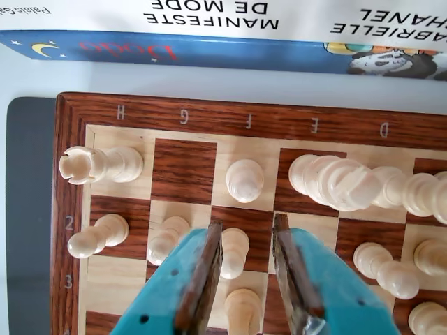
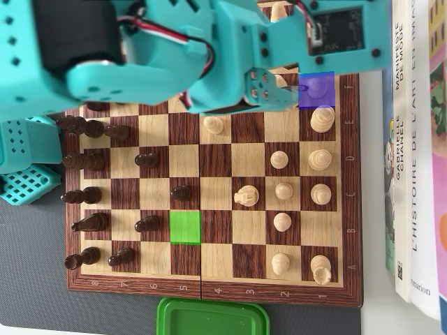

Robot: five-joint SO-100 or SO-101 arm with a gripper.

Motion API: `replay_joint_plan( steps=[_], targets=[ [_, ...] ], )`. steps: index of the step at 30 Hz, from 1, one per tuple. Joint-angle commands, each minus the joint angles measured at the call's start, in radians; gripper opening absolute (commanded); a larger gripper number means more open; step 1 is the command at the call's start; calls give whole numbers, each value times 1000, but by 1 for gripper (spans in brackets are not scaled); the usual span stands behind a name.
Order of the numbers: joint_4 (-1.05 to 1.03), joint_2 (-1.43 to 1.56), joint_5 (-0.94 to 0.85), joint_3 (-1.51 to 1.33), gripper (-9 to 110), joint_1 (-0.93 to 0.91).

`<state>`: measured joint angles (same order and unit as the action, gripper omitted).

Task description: Play chess

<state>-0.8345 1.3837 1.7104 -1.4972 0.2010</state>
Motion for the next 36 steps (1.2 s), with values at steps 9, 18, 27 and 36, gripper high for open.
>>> replay_joint_plan(
  steps=[9, 18, 27, 36],
  targets=[
    [3, -21, -26, 86, 13, -8],
    [12, -23, -28, 86, 17, -2],
    [3, -106, -28, 164, 17, 2],
    [2, -114, -29, 172, 17, 5]
  ],
)
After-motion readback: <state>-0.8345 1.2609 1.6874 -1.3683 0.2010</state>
